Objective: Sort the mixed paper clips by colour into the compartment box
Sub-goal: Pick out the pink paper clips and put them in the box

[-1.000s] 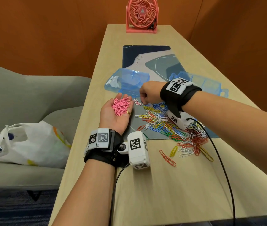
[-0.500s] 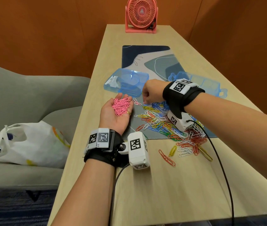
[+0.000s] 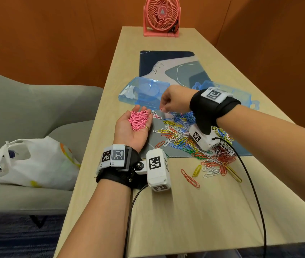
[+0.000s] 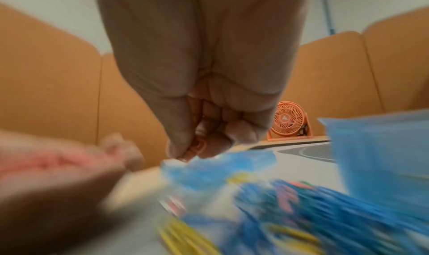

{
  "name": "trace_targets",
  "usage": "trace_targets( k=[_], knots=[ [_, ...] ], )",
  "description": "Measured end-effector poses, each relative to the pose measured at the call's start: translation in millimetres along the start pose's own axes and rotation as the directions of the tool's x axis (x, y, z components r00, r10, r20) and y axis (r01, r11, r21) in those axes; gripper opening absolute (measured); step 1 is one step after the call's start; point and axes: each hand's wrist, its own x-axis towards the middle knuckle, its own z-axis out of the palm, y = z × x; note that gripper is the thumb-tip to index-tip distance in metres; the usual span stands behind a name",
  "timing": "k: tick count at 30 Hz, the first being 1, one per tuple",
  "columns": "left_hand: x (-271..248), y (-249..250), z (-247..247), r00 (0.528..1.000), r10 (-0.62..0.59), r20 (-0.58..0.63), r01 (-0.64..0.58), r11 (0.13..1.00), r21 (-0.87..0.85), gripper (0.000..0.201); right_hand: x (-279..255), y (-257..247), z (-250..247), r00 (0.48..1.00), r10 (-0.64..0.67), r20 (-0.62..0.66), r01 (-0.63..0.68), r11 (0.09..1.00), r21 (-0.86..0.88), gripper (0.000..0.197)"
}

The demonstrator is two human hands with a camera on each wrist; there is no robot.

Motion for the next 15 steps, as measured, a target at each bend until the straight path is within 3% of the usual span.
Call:
trace_targets(
  k=[4, 9, 12, 15],
  knots=[
    [0.4, -1.2, -0.5, 0.999, -0.013, 0.033, 0.015, 0.999, -0.038, 0.032, -9.8, -27.4, -18.0, 0.996, -0.084, 0.011, 0.080, 0.977, 0.199, 0.008],
    [-3.2, -2.8, -0.2, 0.996, -0.006, 0.092, 0.008, 1.000, -0.023, 0.032, -14.9, -60.4, -15.2, 0.980, -0.186, 0.073, 0.161, 0.952, 0.260, 0.017],
    [-2.1, -1.0, -1.5, 0.996, -0.020, 0.092, 0.026, 0.997, -0.067, 0.035, -11.0, -59.4, -17.5, 0.988, -0.151, 0.041, 0.136, 0.956, 0.261, 0.014],
    [-1.6, 3.0, -2.2, 0.997, -0.027, 0.074, 0.035, 0.993, -0.110, 0.034, -3.0, -48.4, -16.8, 0.998, -0.064, 0.005, 0.063, 0.989, 0.136, 0.015]
  ],
)
